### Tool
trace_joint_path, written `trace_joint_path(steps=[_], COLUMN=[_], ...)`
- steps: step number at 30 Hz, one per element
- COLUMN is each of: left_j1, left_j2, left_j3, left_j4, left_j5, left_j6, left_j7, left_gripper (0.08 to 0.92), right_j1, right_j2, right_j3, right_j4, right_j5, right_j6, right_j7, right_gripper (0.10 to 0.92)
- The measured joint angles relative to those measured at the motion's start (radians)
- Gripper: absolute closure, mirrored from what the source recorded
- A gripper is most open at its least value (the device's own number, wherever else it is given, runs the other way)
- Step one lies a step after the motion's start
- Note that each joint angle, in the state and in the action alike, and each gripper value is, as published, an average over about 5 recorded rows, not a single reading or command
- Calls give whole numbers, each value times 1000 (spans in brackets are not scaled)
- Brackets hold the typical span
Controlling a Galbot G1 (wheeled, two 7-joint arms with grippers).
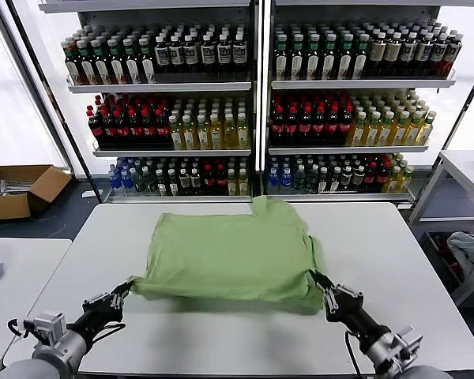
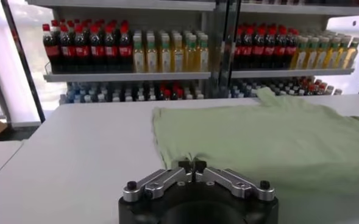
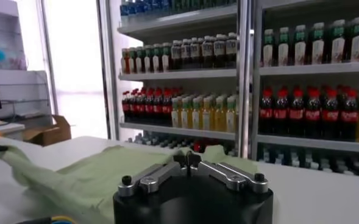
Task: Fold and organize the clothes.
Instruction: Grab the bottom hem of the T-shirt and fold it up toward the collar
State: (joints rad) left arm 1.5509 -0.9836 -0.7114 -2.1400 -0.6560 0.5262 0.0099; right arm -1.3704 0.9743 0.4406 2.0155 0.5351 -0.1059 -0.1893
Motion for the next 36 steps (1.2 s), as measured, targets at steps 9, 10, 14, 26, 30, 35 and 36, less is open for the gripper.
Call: trace_joint_path(steps=[9,10,14,26,30,35,36], left_j1=[-170,-186,-238,-285,-272,-230,-220], left_j2=[8,7,2,-17,-15,-25,-28], left_j3=[90,100,128,134,109,83,81], left_j4=[148,164,224,301,294,273,271], left_j5=[-10,-9,0,13,13,16,18], left_j6=[-5,-5,-6,-12,-21,-32,-34], left_j7=[8,9,15,9,6,8,9], left_gripper=[916,916,916,688,549,411,376], right_j1=[201,220,294,359,323,247,232], right_j2=[12,16,37,43,32,30,31], right_j3=[-130,-144,-195,-228,-207,-169,-162], right_j4=[-172,-191,-261,-328,-305,-251,-239], right_j5=[-14,-19,-43,-89,-92,-96,-96], right_j6=[-19,-22,-37,-99,-126,-166,-175], right_j7=[2,4,15,79,109,152,161], right_gripper=[919,919,869,525,412,269,247])
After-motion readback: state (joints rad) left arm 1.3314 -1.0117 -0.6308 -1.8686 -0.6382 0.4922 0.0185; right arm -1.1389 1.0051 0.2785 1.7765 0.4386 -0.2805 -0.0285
